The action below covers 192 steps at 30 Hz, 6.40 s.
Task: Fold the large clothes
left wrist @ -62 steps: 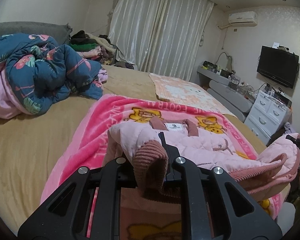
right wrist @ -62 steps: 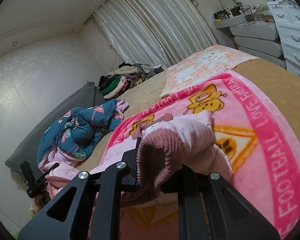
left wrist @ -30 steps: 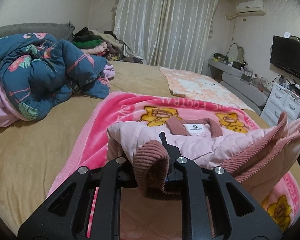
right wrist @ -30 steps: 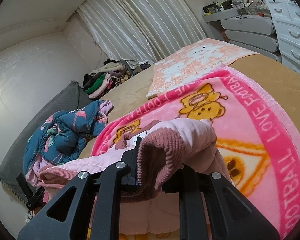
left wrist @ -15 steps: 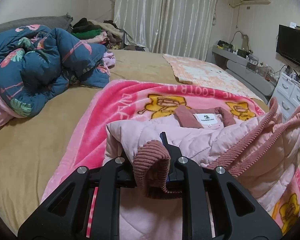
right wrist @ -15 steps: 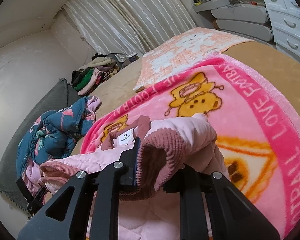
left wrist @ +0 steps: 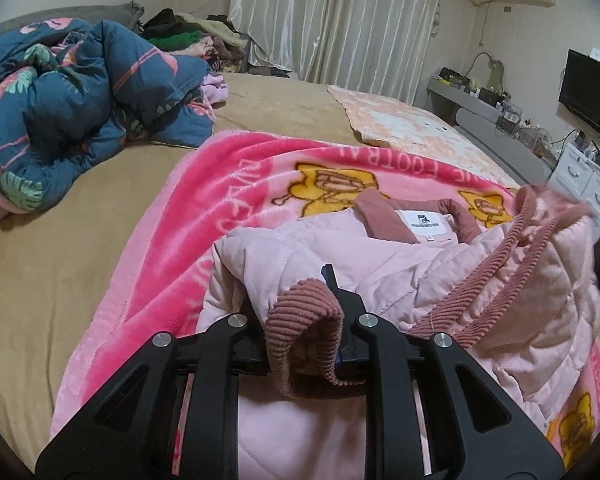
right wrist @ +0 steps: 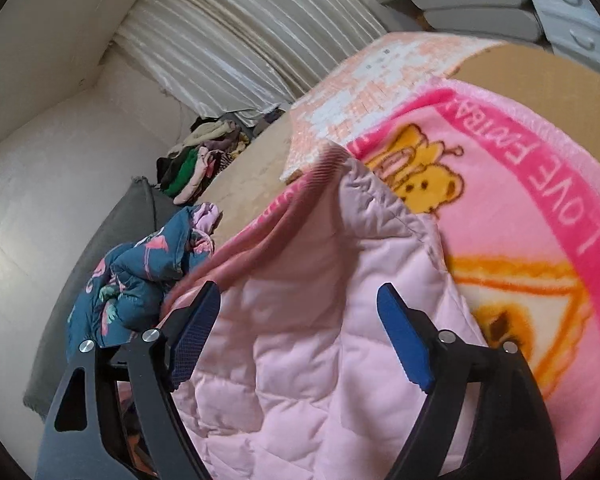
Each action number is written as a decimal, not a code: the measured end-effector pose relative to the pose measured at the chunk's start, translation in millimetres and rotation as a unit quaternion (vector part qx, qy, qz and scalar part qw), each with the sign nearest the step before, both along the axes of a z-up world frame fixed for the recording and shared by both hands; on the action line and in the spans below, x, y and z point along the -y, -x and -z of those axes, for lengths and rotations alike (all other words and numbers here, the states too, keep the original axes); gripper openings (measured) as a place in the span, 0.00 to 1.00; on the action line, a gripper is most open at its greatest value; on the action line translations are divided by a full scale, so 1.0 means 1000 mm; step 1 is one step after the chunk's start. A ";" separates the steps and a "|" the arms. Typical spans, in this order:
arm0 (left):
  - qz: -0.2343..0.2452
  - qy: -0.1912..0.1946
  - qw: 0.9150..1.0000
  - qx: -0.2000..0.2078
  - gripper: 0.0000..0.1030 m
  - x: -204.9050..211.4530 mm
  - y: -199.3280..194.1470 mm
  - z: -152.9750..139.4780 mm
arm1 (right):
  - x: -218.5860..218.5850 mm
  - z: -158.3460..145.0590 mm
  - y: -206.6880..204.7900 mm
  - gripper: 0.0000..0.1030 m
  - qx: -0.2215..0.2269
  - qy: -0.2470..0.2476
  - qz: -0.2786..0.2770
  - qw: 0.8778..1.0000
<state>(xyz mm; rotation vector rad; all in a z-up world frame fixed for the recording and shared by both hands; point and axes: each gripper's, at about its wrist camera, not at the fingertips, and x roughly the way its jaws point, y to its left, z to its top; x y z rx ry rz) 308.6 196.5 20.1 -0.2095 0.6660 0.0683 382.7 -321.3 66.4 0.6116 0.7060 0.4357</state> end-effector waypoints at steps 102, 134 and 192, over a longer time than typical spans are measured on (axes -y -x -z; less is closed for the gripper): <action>-0.015 0.012 1.000 -0.019 0.49 -0.021 0.001 0.023 | -0.027 0.080 0.031 0.63 -0.030 0.266 0.028 0.963; -0.006 0.005 0.999 0.047 0.91 0.055 0.161 -0.040 | -0.026 -0.003 0.195 0.96 0.127 0.208 -0.009 0.970; -0.070 0.368 0.924 -0.074 0.91 -0.018 0.049 0.099 | -0.006 0.148 0.039 0.96 -0.112 -0.044 0.085 0.989</action>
